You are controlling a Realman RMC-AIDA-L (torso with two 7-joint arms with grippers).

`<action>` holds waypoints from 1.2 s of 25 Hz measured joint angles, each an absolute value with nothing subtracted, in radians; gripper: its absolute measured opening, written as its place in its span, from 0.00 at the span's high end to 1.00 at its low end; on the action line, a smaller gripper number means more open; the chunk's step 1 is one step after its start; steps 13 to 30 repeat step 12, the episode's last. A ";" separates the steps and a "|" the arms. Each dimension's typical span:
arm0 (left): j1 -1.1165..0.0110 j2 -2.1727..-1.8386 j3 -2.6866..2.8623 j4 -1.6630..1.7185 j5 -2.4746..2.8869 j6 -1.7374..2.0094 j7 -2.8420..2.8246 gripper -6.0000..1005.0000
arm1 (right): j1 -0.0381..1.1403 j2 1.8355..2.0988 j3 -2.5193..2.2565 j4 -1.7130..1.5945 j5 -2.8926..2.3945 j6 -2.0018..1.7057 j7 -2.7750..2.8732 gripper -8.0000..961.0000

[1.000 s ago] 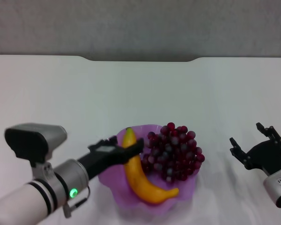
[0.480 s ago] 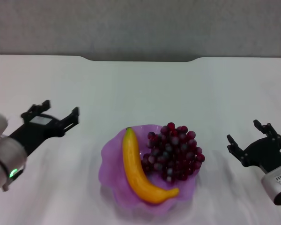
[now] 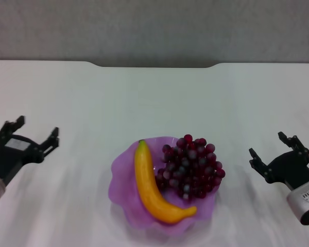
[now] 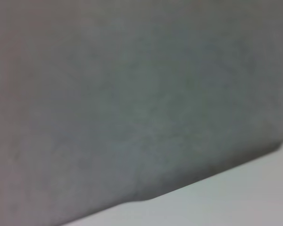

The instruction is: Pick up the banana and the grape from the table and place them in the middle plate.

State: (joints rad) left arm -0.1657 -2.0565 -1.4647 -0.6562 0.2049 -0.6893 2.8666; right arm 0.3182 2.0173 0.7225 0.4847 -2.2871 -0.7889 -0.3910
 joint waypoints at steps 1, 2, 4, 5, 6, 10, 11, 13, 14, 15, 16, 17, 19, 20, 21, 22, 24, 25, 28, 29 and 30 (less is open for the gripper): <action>-0.178 -2.057 -1.462 -0.616 0.159 -0.718 2.864 0.11 | 0.318 2.018 0.722 0.486 -2.287 -0.789 -0.391 0.15; -0.203 -2.056 -1.457 -0.535 0.083 -0.776 2.859 0.11 | 0.318 2.018 0.722 0.485 -2.287 -0.790 -0.388 0.15; -0.220 -2.056 -1.454 -0.475 0.037 -0.819 2.855 0.11 | 0.318 2.018 0.723 0.482 -2.286 -0.793 -0.376 0.15; -0.229 -2.056 -1.452 -0.433 0.005 -0.851 2.853 0.11 | 0.318 2.019 0.722 0.481 -2.286 -0.797 -0.365 0.15; -0.230 -2.056 -1.452 -0.416 -0.009 -0.864 2.852 0.11 | 0.318 2.018 0.722 0.479 -2.286 -0.801 -0.352 0.15; -0.226 -2.058 -1.451 -0.359 -0.052 -0.887 2.840 0.11 | 0.314 2.019 0.724 0.470 -2.286 -0.822 -0.299 0.15; -0.225 -2.059 -1.451 -0.348 -0.056 -0.885 2.830 0.11 | 0.313 2.019 0.724 0.465 -2.286 -0.823 -0.287 0.15; -0.226 -2.059 -1.451 -0.326 -0.068 -0.881 2.807 0.11 | 0.314 2.019 0.723 0.459 -2.286 -0.823 -0.278 0.15; -0.226 -2.059 -1.451 -0.326 -0.068 -0.881 2.807 0.11 | 0.314 2.019 0.723 0.459 -2.286 -0.823 -0.278 0.15; -0.226 -2.059 -1.451 -0.326 -0.068 -0.881 2.807 0.11 | 0.314 2.019 0.723 0.459 -2.286 -0.823 -0.278 0.15; -0.226 -2.059 -1.451 -0.326 -0.068 -0.881 2.807 0.11 | 0.314 2.019 0.723 0.459 -2.286 -0.823 -0.278 0.15; -0.226 -2.059 -1.451 -0.326 -0.068 -0.881 2.807 0.11 | 0.314 2.019 0.723 0.459 -2.286 -0.823 -0.278 0.15; -0.226 -2.059 -1.451 -0.326 -0.068 -0.881 2.807 0.11 | 0.314 2.019 0.723 0.459 -2.286 -0.823 -0.278 0.15; -0.226 -2.059 -1.451 -0.326 -0.068 -0.881 2.807 0.11 | 0.314 2.019 0.723 0.459 -2.286 -0.823 -0.278 0.15; -0.226 -2.059 -1.451 -0.326 -0.068 -0.881 2.807 0.11 | 0.314 2.019 0.723 0.459 -2.286 -0.823 -0.278 0.15; -0.226 -2.059 -1.451 -0.326 -0.068 -0.881 2.807 0.11 | 0.314 2.019 0.723 0.459 -2.286 -0.823 -0.278 0.15; -0.226 -2.059 -1.451 -0.326 -0.068 -0.881 2.807 0.11 | 0.314 2.019 0.723 0.459 -2.286 -0.823 -0.278 0.15; -0.226 -2.059 -1.451 -0.326 -0.068 -0.881 2.807 0.11 | 0.314 2.019 0.723 0.459 -2.286 -0.823 -0.278 0.15; -0.226 -2.059 -1.451 -0.326 -0.068 -0.881 2.807 0.11 | 0.314 2.019 0.723 0.459 -2.286 -0.823 -0.278 0.15; -0.226 -2.059 -1.451 -0.326 -0.068 -0.881 2.807 0.11 | 0.314 2.019 0.723 0.459 -2.286 -0.823 -0.278 0.15; -0.226 -2.059 -1.451 -0.326 -0.068 -0.881 2.807 0.11 | 0.314 2.019 0.723 0.459 -2.286 -0.823 -0.278 0.15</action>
